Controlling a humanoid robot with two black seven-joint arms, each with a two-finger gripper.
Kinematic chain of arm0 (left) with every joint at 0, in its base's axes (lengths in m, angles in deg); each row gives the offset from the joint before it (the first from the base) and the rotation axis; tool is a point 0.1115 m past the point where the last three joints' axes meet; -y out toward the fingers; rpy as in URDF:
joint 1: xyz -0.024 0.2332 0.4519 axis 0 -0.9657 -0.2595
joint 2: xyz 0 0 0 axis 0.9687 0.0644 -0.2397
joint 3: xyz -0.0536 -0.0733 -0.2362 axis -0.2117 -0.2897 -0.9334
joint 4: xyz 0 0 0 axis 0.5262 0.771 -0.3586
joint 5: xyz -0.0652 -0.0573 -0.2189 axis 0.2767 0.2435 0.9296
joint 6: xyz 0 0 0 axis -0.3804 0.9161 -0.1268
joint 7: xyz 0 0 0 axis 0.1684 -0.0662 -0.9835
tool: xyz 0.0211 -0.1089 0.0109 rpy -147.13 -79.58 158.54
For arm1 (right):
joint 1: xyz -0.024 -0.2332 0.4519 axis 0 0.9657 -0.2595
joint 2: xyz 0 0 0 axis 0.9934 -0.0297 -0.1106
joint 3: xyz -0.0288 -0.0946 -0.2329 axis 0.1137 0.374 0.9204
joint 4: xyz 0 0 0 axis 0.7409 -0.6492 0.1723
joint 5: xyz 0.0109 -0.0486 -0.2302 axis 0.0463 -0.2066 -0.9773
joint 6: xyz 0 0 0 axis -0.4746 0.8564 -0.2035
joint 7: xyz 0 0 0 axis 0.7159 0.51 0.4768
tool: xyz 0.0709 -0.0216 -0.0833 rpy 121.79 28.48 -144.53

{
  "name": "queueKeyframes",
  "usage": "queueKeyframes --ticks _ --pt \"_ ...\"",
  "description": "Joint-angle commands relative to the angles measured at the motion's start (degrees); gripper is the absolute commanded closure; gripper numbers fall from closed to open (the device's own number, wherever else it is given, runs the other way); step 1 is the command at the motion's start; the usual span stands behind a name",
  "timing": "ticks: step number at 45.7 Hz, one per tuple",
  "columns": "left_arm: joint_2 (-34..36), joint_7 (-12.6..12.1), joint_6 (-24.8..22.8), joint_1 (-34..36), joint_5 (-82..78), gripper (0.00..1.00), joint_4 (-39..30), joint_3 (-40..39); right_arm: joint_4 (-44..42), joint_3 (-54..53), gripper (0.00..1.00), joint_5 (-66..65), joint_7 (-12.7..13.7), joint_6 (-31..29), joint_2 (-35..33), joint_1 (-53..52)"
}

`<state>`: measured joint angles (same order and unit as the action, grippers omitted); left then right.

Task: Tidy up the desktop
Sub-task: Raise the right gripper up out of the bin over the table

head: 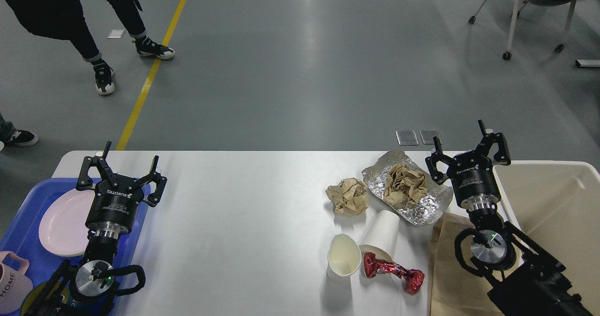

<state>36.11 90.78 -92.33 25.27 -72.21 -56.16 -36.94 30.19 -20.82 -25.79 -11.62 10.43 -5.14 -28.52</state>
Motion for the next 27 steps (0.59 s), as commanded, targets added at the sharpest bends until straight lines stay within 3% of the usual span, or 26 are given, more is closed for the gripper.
queueKeyframes --ticks 1,5,9,18,27 --pt "0.01 0.00 0.00 0.00 0.05 0.04 0.00 0.00 -0.55 0.65 0.00 0.13 -0.12 -2.99 -3.47 -0.82" --pt "0.01 0.00 0.00 -0.09 -0.04 0.04 0.00 0.00 -1.34 5.73 0.00 0.13 -0.03 -3.97 -8.21 -3.80" --pt "0.01 0.00 0.00 0.00 0.05 0.04 0.00 0.00 -2.13 17.40 0.00 0.13 -0.03 -3.97 -12.26 -8.37" --pt "0.01 0.00 0.00 0.00 -0.04 0.04 0.00 0.00 -3.54 57.47 0.00 0.13 -0.03 -3.97 -20.87 -27.87" --pt "0.01 0.00 0.00 0.00 0.05 0.04 0.00 0.00 -2.57 96.50 0.00 0.31 0.06 -4.93 -21.67 -51.07"
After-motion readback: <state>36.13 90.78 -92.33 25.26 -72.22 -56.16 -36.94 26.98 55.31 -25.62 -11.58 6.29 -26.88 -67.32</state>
